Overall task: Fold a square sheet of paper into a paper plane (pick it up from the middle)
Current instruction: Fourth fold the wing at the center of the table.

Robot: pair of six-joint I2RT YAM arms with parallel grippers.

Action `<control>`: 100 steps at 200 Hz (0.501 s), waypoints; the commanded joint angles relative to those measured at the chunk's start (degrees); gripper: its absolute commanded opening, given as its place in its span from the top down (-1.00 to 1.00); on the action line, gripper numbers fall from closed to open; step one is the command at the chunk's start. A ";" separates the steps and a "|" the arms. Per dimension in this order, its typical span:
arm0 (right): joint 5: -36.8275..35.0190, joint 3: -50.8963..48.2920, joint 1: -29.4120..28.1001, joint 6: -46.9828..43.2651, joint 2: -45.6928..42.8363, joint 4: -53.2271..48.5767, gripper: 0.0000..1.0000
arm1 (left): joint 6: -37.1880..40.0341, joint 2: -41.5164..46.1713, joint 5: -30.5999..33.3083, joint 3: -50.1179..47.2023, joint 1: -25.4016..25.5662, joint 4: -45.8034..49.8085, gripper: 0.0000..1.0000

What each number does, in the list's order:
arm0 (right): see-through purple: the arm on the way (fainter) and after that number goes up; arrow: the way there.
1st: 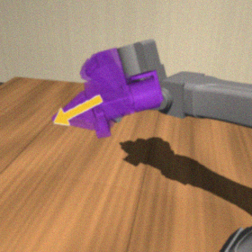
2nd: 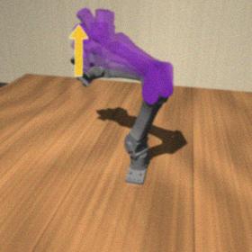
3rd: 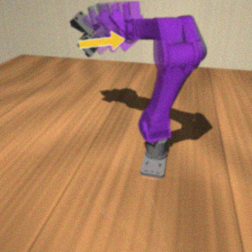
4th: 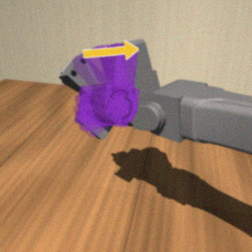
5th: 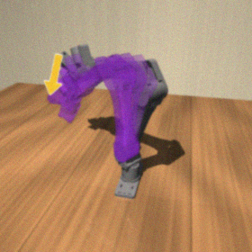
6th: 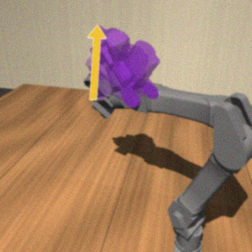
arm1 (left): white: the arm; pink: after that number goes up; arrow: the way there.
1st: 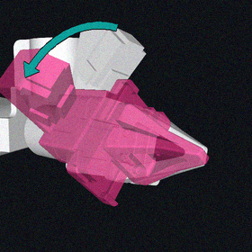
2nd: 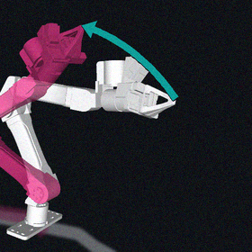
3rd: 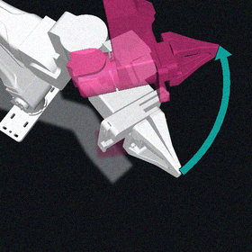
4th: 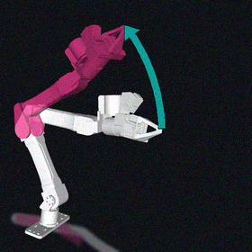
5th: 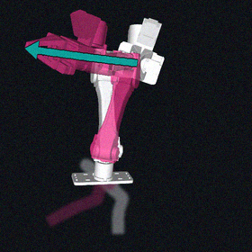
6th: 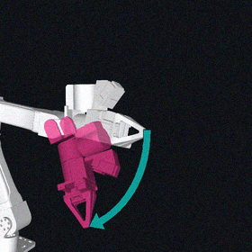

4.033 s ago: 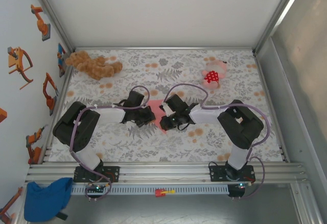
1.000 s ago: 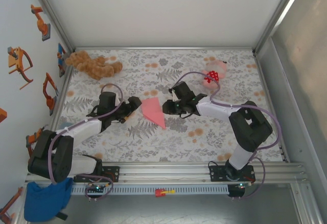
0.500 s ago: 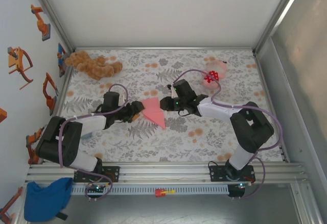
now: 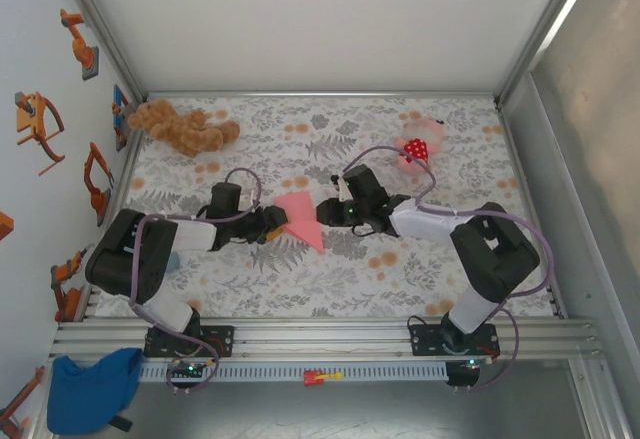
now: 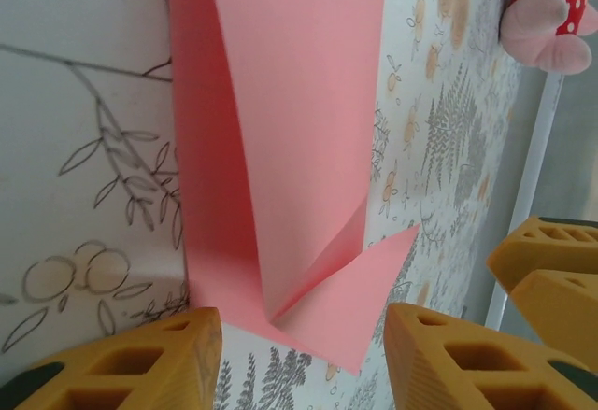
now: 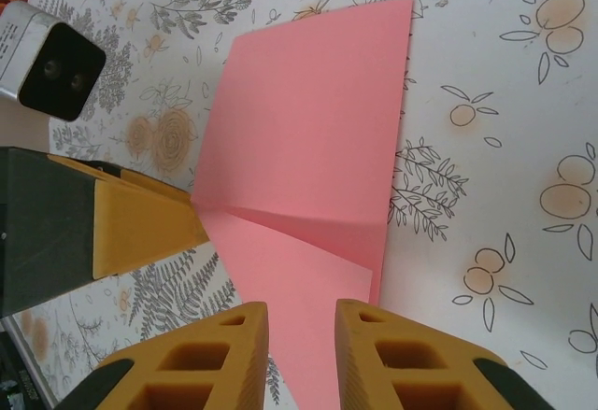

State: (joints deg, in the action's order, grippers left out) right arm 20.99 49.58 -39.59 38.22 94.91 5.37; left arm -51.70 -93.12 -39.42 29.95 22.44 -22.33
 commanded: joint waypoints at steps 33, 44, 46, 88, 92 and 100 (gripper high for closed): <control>-0.91 -1.86 -0.04 1.40 -2.73 2.68 0.52 | 2.28 -4.19 -5.39 2.82 0.39 -5.84 0.19; -1.04 -1.86 -0.08 1.16 -2.80 2.56 0.52 | 2.48 -4.76 -5.52 3.01 0.41 -5.90 0.24; -1.04 -1.86 -0.12 1.16 -2.80 2.50 0.52 | 2.48 -4.85 -5.52 3.05 0.35 -5.95 0.25; -4.15 -2.40 -0.43 -0.42 -3.66 1.30 0.51 | 3.36 -5.56 -5.84 2.63 0.40 -6.41 0.56; -4.88 -2.47 -0.64 -0.79 -3.83 0.97 0.51 | 3.44 -5.51 -5.75 2.63 0.40 -6.17 0.60; -6.52 -2.53 -1.12 -1.86 -4.11 0.32 0.49 | 3.54 -5.47 -5.11 2.65 0.40 -5.63 0.65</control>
State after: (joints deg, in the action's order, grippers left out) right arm 19.14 47.97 -39.68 38.92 93.30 6.68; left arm -50.17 -98.28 -43.72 32.05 22.48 -27.66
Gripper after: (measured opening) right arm 0.245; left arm 0.207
